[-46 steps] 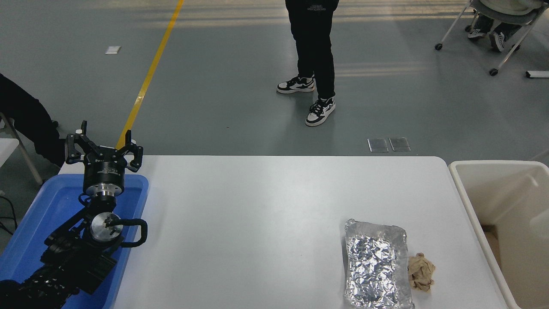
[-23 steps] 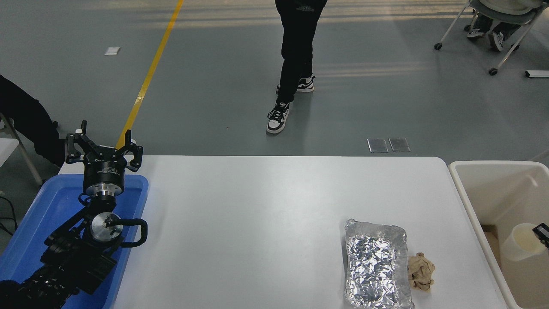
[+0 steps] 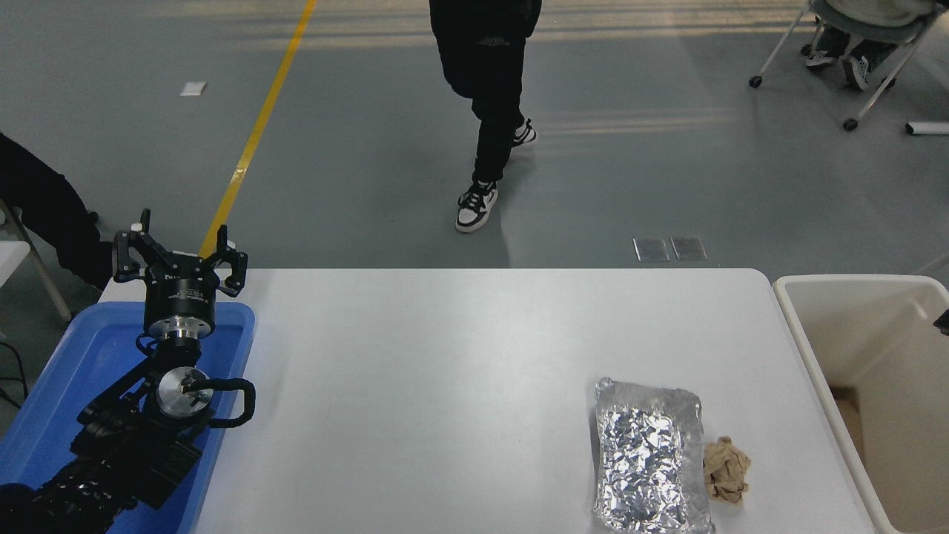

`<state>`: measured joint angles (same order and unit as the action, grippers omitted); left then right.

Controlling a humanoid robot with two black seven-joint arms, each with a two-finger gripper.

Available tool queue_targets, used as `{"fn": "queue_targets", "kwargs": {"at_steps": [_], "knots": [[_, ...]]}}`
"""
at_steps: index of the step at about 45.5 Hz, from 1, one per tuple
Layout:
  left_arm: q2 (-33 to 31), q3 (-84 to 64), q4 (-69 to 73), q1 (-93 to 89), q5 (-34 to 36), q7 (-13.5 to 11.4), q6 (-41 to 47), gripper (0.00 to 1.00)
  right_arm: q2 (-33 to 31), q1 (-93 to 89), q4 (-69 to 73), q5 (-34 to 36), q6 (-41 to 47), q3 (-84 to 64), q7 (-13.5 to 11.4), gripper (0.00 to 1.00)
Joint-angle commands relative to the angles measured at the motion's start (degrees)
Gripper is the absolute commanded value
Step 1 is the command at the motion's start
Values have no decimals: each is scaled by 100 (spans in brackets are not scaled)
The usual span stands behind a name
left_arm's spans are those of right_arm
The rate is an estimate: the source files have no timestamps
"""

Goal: Pick up paper cup place in dustbin

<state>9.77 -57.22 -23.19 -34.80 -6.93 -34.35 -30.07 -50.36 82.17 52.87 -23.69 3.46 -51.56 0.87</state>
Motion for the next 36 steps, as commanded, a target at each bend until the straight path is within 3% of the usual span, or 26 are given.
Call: {"fn": "queue_targets", "kwargs": {"at_steps": [1,9,22,29,36], "knots": [[-2,1,-1,0,-1,-2,2,99,192,2908,2305,-531,1093,-1391,1,100],[-2,1,-1,0,-1,-2,2,99,1194,4157,3230,-268,2517,-1515,1,100],[-2,1,-1,0,-1,-2,2,99,2706,5046,3344,962,3669,-1216,45,100],[-2,1,-1,0,-1,-2,2,99,3137,5274,3344,1780,4127,-1189,36,100],[-2,1,-1,0,-1,-2,2,99,3383,5336,3353,1868,4154,-1558,27,100]]}}
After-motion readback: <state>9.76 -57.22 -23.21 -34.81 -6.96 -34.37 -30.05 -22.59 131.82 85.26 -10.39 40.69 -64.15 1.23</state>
